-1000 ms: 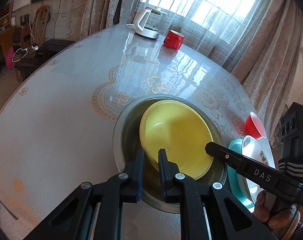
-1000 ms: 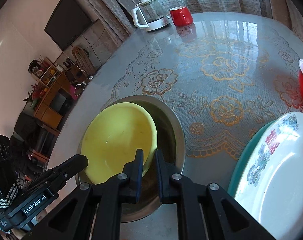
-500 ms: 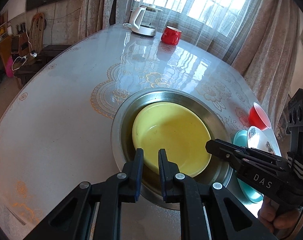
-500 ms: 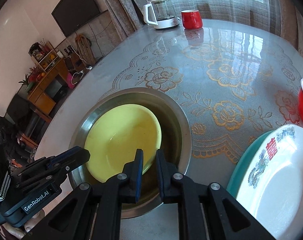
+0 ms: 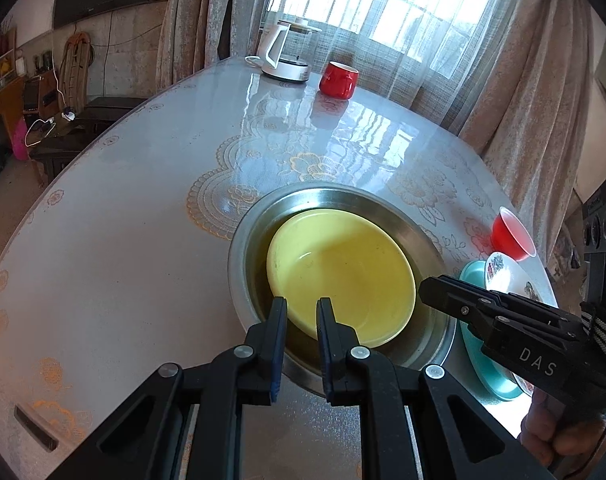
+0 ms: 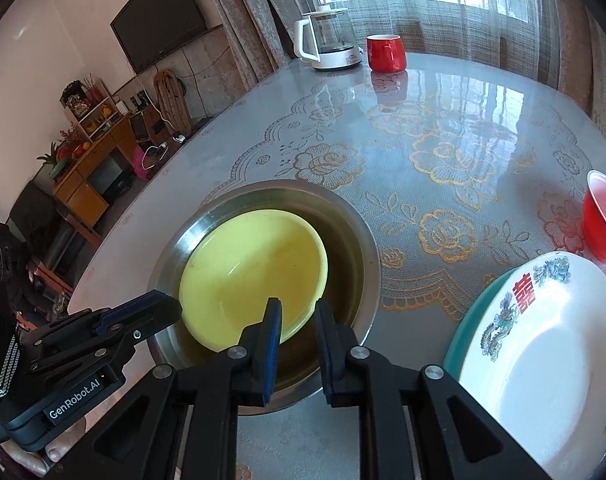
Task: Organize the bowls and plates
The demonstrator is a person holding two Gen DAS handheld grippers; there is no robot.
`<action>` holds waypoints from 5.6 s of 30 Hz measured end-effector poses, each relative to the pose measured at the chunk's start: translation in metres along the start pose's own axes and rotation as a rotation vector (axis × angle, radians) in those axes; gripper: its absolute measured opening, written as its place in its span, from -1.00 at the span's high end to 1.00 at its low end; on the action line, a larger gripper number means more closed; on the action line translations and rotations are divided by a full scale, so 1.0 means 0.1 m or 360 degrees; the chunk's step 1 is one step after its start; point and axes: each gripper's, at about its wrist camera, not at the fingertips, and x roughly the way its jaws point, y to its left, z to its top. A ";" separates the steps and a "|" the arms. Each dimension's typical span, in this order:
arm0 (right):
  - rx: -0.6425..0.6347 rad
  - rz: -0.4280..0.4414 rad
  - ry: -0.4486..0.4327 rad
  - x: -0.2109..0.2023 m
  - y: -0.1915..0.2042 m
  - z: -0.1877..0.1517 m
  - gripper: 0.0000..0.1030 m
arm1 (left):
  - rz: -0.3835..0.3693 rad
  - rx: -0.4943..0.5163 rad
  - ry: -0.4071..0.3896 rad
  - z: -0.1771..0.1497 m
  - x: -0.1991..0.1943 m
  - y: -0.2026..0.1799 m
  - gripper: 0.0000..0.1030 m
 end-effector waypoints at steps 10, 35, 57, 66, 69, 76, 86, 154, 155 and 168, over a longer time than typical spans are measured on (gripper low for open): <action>-0.0111 0.0115 0.0175 0.29 0.28 0.10 0.67 | 0.0035 -0.0124 -0.0036 -0.02 -0.12 0.26 0.71; 0.0106 0.0094 -0.0091 -0.23 -0.07 -0.10 0.56 | 0.0046 -0.0026 -0.0094 -0.14 -0.21 0.07 0.65; 0.0367 -0.0365 -0.0402 -1.34 -1.22 -0.74 0.46 | -0.0190 0.0408 0.0010 -0.05 0.17 -1.62 0.65; 0.0527 -0.0362 -0.0443 -1.44 -1.59 -0.80 0.46 | -0.0140 0.0442 0.0051 -0.02 0.26 -1.81 0.60; 0.0562 -0.0365 -0.0438 -1.43 -1.69 -0.80 0.46 | -0.0115 0.0433 0.0056 0.00 0.29 -1.83 0.55; 0.0689 -0.0389 -0.0432 -1.44 -2.04 -0.79 0.46 | -0.0124 0.0400 0.0087 0.11 0.40 -1.91 0.52; 0.0882 -0.0412 -0.0473 -1.49 -2.63 -0.57 0.46 | -0.0232 0.0372 0.0186 0.35 0.73 -2.23 0.49; 0.0341 0.0237 -0.0204 -0.46 -0.53 0.26 0.80 | -0.0235 -0.0104 -0.0022 0.47 -0.14 -0.34 0.73; 0.0329 0.0241 -0.0187 -0.39 -0.46 0.29 0.80 | -0.0228 -0.0120 -0.0022 0.46 -0.14 -0.29 0.73; 0.0271 0.0222 -0.0021 0.02 -0.27 0.22 0.76 | -0.0173 -0.0235 0.0077 0.29 0.05 0.03 0.73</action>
